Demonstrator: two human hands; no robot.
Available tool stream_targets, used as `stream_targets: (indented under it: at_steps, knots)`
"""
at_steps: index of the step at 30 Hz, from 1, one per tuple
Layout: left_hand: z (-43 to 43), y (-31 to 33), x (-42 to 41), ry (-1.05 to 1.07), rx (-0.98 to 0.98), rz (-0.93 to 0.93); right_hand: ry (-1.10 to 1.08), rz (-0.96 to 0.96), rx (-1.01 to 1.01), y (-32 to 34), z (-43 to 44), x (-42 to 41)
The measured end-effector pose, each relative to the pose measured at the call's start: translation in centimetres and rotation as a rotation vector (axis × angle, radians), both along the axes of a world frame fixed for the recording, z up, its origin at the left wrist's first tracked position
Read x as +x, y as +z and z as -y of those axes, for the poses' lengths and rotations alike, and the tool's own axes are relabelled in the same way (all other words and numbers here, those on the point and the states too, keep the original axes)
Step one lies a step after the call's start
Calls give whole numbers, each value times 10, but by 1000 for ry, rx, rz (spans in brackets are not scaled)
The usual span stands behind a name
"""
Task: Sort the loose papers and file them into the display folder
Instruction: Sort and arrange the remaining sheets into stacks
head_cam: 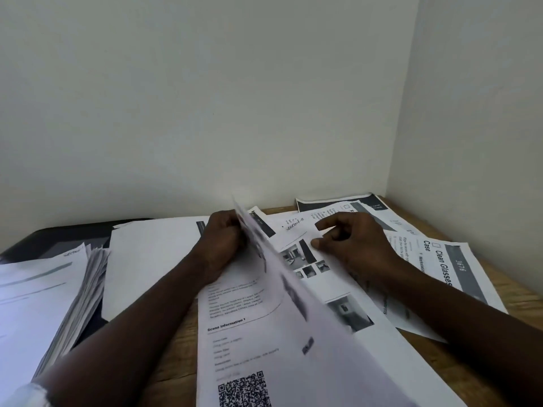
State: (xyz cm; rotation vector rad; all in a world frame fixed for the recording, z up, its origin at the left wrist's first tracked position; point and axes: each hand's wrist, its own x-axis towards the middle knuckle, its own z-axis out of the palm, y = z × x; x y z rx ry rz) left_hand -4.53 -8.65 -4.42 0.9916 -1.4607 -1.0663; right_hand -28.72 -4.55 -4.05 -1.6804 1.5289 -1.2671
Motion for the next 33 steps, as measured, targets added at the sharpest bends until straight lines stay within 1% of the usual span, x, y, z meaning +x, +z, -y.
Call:
stream_targets:
  at_steps: [4, 5, 7, 9, 13, 17, 20, 25, 27, 29, 31, 33]
  knots:
    - [-7, 2, -5, -17, -75, 217, -9, -105, -35, 6, -4, 0]
    - [-7, 2, -4, -16, -111, 299, -12, -134, -52, 7, -5, 0]
    - [-7, 1, -4, 7, -168, 400, -22, -168, -102, 7, -7, 1]
    - [-9, 2, -4, 33, -214, 436, -35, -188, -176, 5, -7, 2]
    - [-12, 5, -3, 22, -200, 399, -75, -275, -283, 3, -8, 3]
    - [-15, 8, -6, 36, -118, 278, -84, -213, -294, 6, -8, 5]
    - [-17, 9, -9, 63, -69, 205, -87, -203, -273, 4, -6, 7]
    - [-21, 11, -10, 42, -69, 215, -71, -308, -386, 7, -8, 4]
    - [-20, 11, -9, 57, -60, 210, -48, -316, -403, 8, -9, 5]
    - [-20, 11, -8, 66, -58, 202, -14, -269, -374, 10, -11, 8]
    - [-19, 11, -7, 62, -57, 191, 44, -165, -308, 11, -16, 12]
    - [-17, 10, -7, 76, -47, 166, 75, -107, -278, 14, -20, 14]
